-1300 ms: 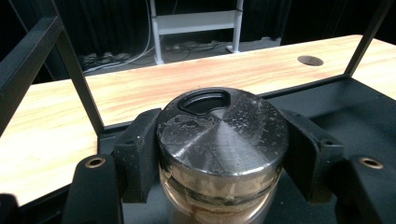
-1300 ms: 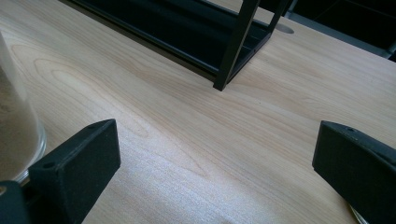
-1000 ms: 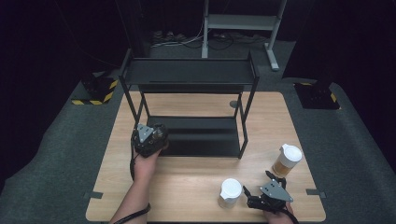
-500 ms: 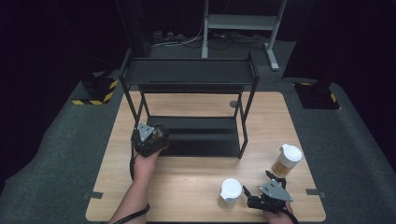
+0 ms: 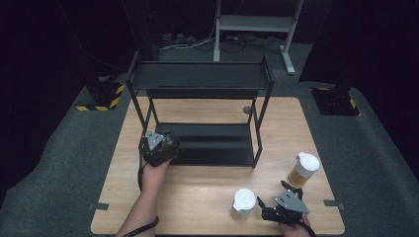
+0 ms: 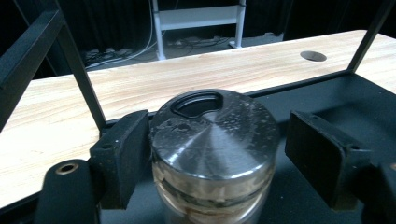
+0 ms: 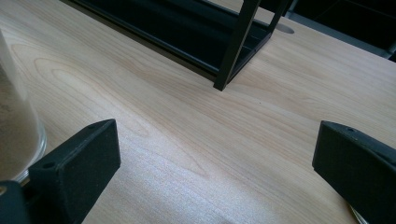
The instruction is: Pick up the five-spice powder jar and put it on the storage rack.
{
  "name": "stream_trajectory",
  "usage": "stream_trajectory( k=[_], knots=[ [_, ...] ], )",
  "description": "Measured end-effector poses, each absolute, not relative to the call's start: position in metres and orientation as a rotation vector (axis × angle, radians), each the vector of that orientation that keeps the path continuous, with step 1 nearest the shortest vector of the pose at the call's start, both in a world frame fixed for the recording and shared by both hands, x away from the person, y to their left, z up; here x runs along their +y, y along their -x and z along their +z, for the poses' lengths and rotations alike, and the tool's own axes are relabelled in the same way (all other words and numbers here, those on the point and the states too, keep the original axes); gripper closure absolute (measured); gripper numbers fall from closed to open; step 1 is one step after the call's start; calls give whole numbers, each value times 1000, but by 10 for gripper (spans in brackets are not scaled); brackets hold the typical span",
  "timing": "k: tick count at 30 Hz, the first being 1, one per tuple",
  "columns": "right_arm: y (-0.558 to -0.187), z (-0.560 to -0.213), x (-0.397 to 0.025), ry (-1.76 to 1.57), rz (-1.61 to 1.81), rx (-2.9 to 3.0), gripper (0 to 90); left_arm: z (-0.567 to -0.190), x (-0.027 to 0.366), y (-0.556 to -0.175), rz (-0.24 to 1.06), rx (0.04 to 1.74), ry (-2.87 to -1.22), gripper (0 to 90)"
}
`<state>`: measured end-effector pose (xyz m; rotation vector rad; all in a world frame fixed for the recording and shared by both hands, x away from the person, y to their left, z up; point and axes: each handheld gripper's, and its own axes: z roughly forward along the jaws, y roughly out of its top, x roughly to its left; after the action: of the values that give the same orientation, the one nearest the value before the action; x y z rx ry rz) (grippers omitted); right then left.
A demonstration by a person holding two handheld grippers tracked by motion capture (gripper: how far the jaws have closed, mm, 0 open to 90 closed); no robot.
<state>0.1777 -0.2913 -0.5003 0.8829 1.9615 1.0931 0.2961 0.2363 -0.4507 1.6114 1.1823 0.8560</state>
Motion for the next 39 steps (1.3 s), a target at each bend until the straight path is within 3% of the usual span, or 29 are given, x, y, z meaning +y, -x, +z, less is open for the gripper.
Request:
stream_trajectory(
  k=[20, 29, 39],
  knots=[
    [-178, -500, -291, -878, 1091, 1962, 3, -437, 231, -285, 892, 1136, -1603, 108],
    [-178, -500, -291, -880, 1090, 1962, 3, -431, 232, -275, 889, 1123, -1594, 6],
    [-178, -500, -291, -881, 1088, 1961, 3, -424, 234, -258, 883, 1106, -1608, 4]
  ],
)
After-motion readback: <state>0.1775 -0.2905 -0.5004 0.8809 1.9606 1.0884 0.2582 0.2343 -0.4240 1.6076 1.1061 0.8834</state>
